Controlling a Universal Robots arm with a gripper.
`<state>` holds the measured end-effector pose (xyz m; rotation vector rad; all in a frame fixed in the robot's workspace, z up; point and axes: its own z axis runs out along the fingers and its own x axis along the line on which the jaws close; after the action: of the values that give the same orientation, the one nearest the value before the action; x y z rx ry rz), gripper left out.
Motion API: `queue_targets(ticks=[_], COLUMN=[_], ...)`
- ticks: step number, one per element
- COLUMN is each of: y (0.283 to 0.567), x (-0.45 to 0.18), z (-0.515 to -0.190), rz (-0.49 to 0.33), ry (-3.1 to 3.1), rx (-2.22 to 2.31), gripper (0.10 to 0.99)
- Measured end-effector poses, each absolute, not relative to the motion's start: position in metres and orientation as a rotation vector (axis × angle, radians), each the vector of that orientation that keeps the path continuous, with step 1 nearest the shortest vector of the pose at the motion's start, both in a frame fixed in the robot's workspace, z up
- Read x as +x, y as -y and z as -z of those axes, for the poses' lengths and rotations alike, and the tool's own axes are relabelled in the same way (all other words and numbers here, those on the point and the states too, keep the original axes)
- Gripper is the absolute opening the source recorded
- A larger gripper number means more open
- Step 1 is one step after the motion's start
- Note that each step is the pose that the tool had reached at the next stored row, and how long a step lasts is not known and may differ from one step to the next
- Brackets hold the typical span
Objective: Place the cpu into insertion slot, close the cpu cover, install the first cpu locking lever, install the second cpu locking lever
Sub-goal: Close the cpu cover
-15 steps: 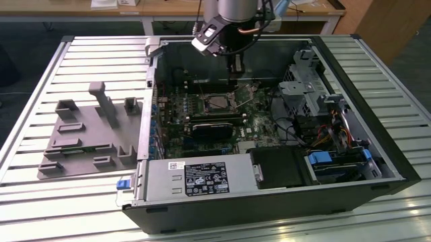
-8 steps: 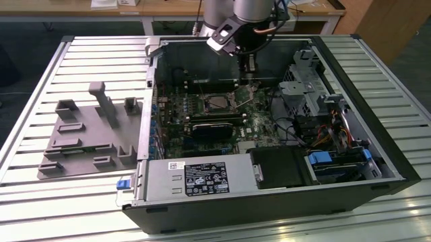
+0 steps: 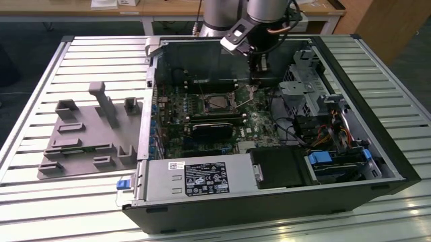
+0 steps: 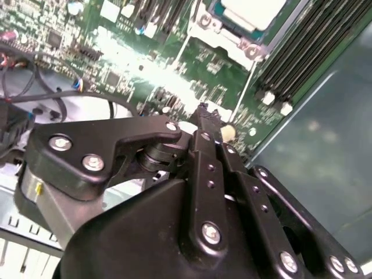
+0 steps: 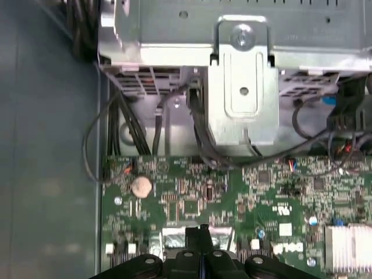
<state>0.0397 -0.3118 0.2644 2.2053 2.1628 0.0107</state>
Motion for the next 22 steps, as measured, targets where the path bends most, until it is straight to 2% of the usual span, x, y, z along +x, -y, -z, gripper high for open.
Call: queue_targets(ticks=[22], y=[0.312], x=[0.063], z=[-0.24], rz=[-0.006], ry=[-2.164], rx=[2.206], gripper=[0.102])
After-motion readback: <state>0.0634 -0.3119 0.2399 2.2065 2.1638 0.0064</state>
